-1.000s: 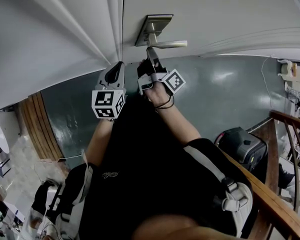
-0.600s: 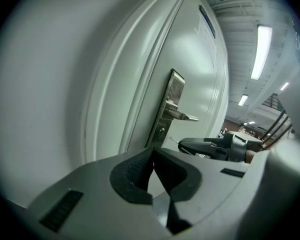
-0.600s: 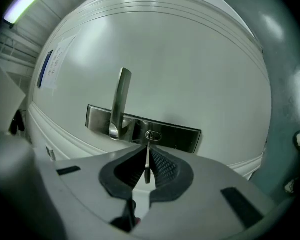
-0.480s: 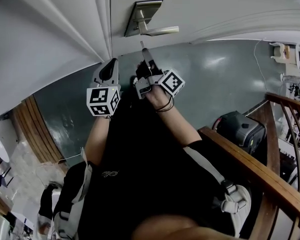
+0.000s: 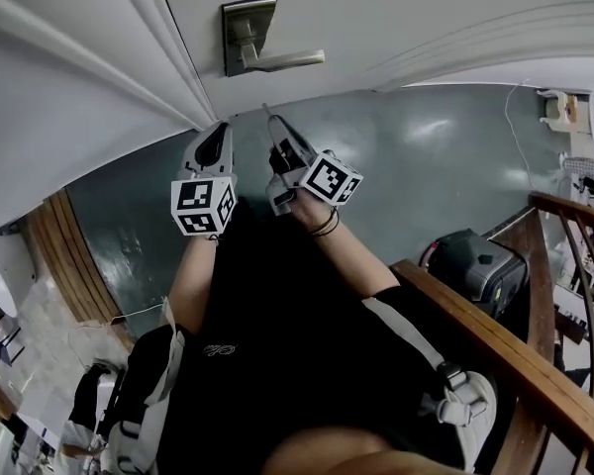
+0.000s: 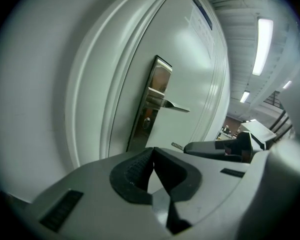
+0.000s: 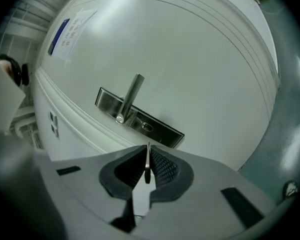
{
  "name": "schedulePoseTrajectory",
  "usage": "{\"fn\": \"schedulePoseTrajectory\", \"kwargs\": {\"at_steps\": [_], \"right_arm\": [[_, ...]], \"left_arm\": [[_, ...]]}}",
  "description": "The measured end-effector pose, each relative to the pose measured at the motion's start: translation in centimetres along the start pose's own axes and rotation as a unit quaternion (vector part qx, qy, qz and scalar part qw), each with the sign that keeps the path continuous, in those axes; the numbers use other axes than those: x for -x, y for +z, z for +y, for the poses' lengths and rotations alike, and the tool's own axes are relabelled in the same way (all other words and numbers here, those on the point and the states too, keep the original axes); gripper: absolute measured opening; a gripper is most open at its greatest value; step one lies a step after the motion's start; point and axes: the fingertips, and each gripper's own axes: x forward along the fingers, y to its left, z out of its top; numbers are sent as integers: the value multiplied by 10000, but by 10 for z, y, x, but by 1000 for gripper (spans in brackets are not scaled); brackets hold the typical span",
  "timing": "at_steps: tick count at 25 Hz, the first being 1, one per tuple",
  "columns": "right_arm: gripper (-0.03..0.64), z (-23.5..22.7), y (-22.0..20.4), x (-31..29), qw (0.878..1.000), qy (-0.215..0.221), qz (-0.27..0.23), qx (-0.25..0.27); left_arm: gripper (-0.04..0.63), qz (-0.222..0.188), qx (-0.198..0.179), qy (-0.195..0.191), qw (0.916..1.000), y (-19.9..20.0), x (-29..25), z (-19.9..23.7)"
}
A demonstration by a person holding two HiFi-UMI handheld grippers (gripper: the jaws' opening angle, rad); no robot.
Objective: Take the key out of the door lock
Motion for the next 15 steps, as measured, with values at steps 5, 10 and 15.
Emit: {"fn": "schedulePoseTrajectory", "kwargs": {"at_steps": [5, 10, 15], "right_arm": [[31, -10, 5, 28, 9955, 7, 502, 798], [31, -20, 12, 60, 9776, -2, 900, 1902], [31, -28, 22, 88, 9544, 42, 1148, 2756]], "left_arm": [[24, 85, 45, 214, 9997, -19, -3, -34], [25, 105, 95, 441, 9989, -37, -4, -65], [24, 84, 119, 628, 9979, -50, -4, -93]]}}
